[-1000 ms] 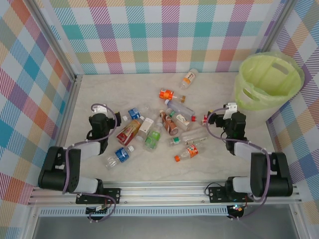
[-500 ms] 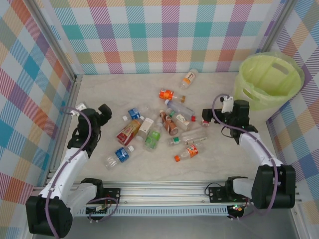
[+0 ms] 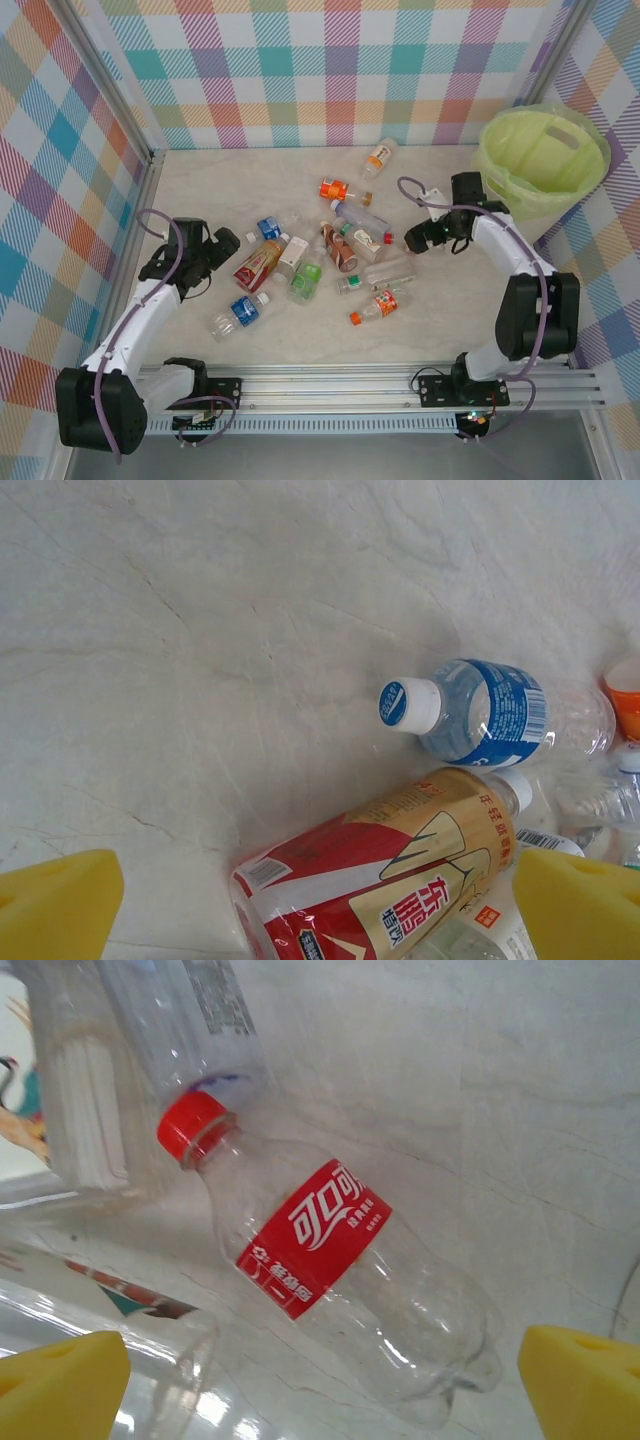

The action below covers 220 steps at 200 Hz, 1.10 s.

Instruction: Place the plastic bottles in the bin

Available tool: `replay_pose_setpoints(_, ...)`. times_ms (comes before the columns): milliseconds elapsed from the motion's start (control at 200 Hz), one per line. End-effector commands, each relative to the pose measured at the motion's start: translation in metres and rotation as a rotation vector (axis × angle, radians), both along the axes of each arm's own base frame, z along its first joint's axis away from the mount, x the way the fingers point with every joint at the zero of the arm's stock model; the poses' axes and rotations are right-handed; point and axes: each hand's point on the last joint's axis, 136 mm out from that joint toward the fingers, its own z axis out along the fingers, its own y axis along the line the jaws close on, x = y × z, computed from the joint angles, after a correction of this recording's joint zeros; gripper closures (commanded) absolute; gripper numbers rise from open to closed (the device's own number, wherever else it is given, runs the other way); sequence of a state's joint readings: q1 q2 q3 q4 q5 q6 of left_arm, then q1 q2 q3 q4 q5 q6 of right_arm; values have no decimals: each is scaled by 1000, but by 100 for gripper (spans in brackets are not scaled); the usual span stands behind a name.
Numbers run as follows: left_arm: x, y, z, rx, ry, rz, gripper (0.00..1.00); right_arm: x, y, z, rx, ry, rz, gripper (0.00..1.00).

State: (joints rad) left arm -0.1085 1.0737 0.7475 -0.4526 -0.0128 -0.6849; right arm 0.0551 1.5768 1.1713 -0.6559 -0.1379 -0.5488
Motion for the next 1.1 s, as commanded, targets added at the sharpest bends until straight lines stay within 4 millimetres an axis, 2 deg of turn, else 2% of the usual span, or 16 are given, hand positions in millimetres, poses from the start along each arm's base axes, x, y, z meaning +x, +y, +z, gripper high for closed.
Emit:
replay_pose_setpoints(0,-3,-1,0,-21,28,-1,0,1,1,-3,-82,34,160,0)
replay_pose_setpoints(95,-4,0,-1,-28,27,9,0,10,11,-10,-81,40,238,1)
replay_pose_setpoints(200,-6,-2,0,-34,30,-2,0,8,20,-26,-84,113,321,1)
replay_pose_setpoints(300,-13,-1,-2,-21,64,-4,0,6,19,-44,-122,178,368,1)
replay_pose_setpoints(545,-27,3,-4,15,128,-22,0,28,19,-69,-147,193,385,3)
replay_pose_setpoints(750,-38,6,-8,27,158,-19,0,46,18,-84,-160,166,361,13)
replay_pose_setpoints(760,-38,6,-8,26,158,-17,0,47,18,-84,-160,163,360,17)
replay_pose_setpoints(815,-38,6,-6,26,149,-16,0,51,19,-80,-152,137,347,33)
replay_pose_setpoints(855,-39,6,-5,24,144,-14,0,51,22,-74,-134,114,348,39)
replay_pose_setpoints(980,-38,5,-1,23,128,-23,0,53,38,-35,-41,4,330,41)
replay_pose_setpoints(1095,-36,4,2,23,120,-28,0,57,51,30,84,-140,264,41)
